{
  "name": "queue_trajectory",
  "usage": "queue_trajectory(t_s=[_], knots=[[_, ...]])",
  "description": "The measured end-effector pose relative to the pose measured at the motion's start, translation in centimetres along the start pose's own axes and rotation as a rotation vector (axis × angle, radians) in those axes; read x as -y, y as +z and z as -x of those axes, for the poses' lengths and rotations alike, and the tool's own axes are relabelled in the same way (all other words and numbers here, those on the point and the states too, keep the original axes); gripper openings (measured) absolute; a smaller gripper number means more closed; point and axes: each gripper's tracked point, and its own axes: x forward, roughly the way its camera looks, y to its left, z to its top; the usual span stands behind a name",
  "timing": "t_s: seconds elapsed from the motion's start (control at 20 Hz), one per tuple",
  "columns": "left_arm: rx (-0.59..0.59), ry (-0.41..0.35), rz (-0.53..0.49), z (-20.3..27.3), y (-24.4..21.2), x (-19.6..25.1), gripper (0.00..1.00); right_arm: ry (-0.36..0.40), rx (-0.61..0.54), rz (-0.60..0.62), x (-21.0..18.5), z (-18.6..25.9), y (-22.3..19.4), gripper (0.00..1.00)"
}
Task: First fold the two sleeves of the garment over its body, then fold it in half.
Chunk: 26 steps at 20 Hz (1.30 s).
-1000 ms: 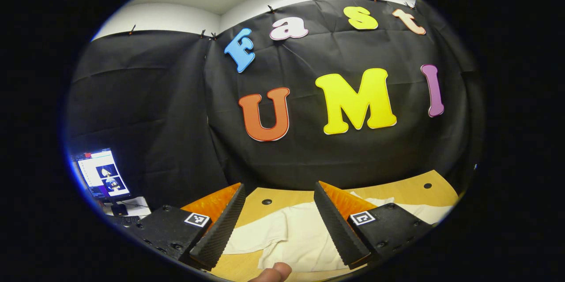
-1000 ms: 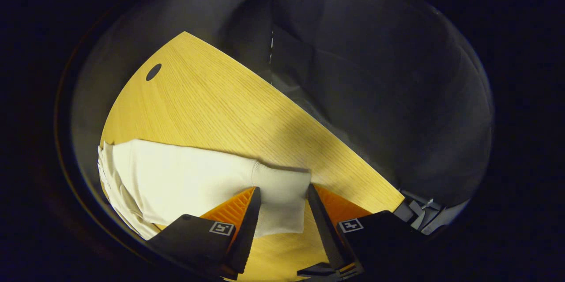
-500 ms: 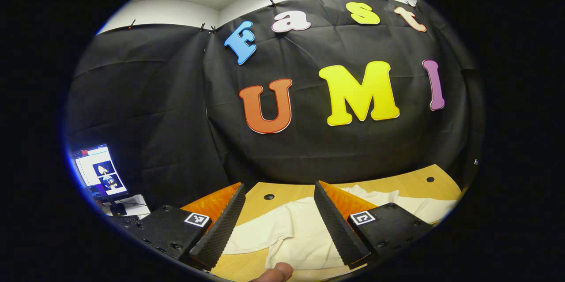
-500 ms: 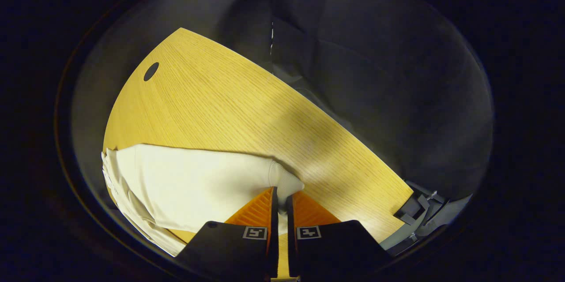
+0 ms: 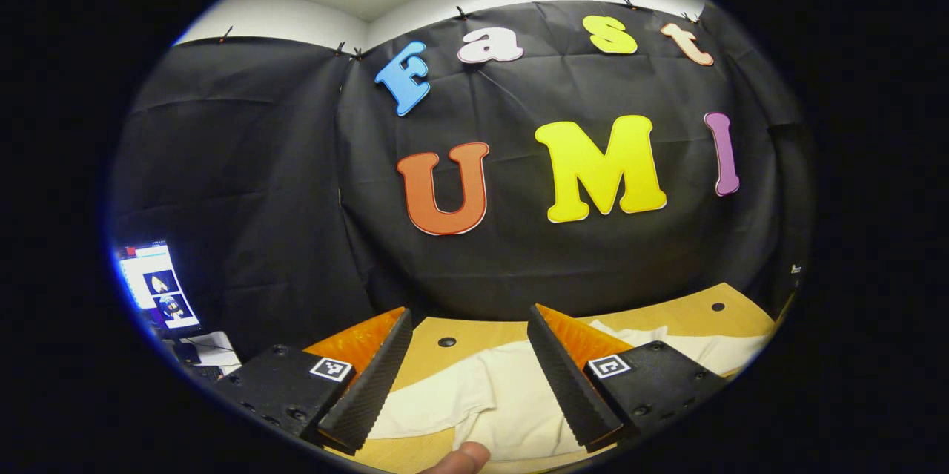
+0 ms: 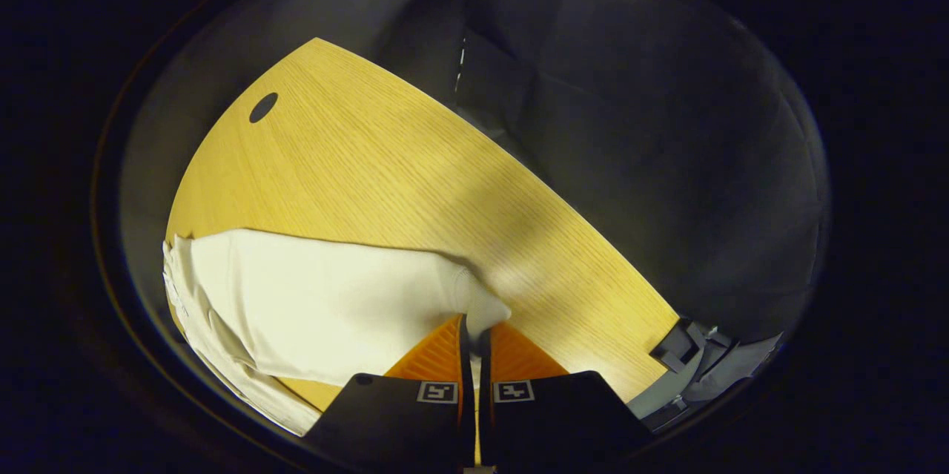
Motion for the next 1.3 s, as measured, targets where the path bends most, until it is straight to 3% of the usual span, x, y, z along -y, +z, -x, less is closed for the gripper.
queue_trajectory(t_s=[0.45,0.75,1.3], knots=[[-0.031,-0.134,0.106,-1.9,-2.1,0.1,0.99,0.109,0.082,0.042,-6.2,9.2,-0.8,0.03],[-0.026,-0.160,0.127,-2.3,-2.9,-1.7,0.99,0.152,0.140,0.143,-13.1,14.4,-2.0,0.03],[-0.025,-0.153,0.120,-1.8,-5.1,-6.1,1.00,0.309,0.193,0.438,-34.1,21.5,-8.5,0.02]])
